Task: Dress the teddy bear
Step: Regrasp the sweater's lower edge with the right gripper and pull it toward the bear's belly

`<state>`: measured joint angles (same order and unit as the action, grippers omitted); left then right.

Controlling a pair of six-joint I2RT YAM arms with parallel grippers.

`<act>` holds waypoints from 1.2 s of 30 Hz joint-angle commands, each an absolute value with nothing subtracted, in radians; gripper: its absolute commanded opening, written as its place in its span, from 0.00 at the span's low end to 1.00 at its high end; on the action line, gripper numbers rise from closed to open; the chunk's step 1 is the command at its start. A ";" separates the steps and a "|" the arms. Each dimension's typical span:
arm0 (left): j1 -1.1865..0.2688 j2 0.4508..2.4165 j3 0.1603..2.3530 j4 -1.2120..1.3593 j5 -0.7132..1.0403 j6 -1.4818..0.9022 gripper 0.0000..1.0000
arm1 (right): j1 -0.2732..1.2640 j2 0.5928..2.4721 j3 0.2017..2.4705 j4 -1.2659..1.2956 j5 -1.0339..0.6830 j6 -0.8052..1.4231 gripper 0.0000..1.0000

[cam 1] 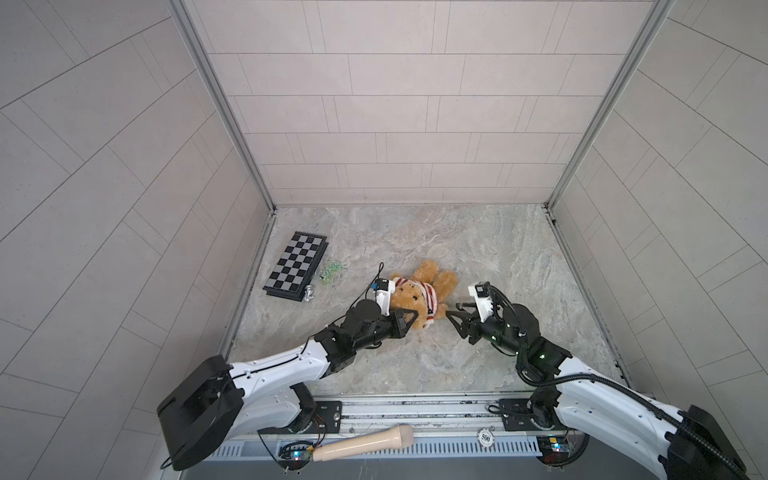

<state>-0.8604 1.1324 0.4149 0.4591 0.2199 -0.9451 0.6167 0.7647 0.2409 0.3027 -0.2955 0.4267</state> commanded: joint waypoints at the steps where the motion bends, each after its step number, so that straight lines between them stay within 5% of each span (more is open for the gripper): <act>1: -0.856 1.138 0.434 0.566 0.245 -0.993 0.00 | 0.620 0.726 0.225 0.265 -0.300 0.450 0.42; 13: -0.856 1.202 0.426 0.680 0.296 -1.037 0.00 | 0.652 0.926 0.277 0.379 -0.286 0.466 0.18; 26: -0.861 1.257 0.408 0.765 0.329 -1.044 0.00 | 0.654 1.128 0.365 0.422 -0.256 0.499 0.18; 36: -0.868 1.260 0.405 0.778 0.331 -1.044 0.00 | 0.653 1.112 0.362 0.368 -0.176 0.492 0.34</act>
<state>-0.8600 1.2629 0.4053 0.6979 0.3134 -1.0481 0.6498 1.1236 0.3496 0.3851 -0.2169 0.4843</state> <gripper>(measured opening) 0.089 0.341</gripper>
